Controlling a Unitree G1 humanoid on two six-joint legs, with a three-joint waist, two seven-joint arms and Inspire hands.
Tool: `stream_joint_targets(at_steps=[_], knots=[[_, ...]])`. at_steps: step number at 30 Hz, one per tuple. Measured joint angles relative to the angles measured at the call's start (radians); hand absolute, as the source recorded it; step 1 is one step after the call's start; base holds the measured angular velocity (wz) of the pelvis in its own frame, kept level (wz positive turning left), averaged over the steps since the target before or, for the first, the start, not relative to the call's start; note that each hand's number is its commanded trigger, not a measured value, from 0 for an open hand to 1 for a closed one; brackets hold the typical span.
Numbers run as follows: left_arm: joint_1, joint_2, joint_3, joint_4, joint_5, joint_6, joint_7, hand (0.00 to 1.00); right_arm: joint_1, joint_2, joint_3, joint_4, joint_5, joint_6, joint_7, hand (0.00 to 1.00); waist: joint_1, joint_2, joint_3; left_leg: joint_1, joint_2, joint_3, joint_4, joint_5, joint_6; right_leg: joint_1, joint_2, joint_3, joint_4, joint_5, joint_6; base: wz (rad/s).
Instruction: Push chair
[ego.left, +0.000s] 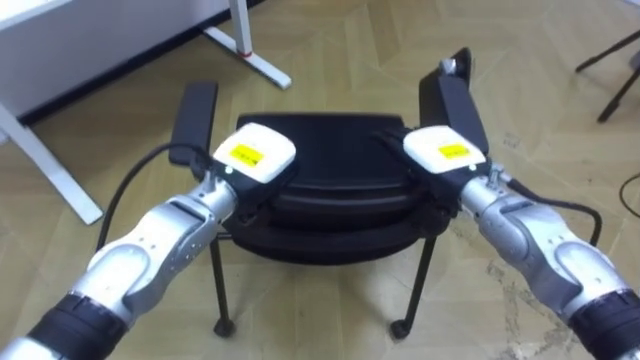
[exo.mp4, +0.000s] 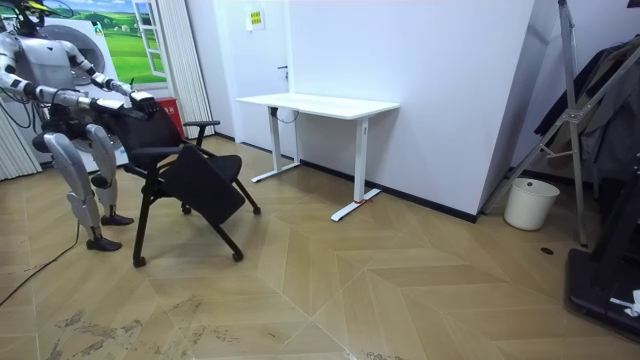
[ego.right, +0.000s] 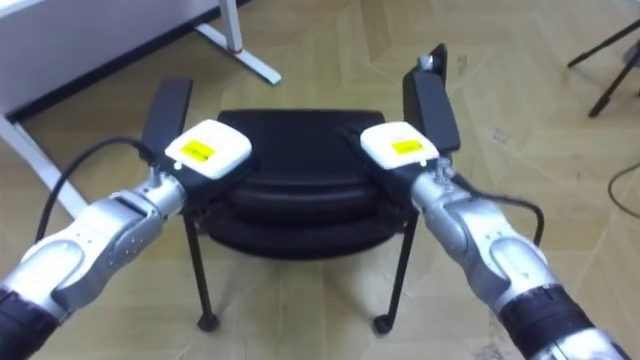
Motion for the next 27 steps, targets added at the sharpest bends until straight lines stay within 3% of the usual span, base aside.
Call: stream_joint_targets(at_steps=[20,27], knots=[[0.01,0.001,0.0,0.018,-0.002,-0.002,0.028,1.0,0.012,-0.004,0.006,0.028,-0.078,-0.049,-0.1,1.0,-0.004,0.017,0.0011,0.006,0.0,0.004,-0.001,0.0,0.0,0.004,-0.001,-0.001,0.001,0.0,0.0,0.0],[0.009,-0.028,0.001,0.07,0.003,-0.004,0.067,1.0,0.011,-0.001,0.017,0.056,-0.078,-0.049,-0.114,1.0,0.015,0.013,-0.0002,0.018,-0.002,0.016,-0.003,0.0,0.0,0.016,-0.004,0.0,0.005,-0.005,0.001,0.0]])
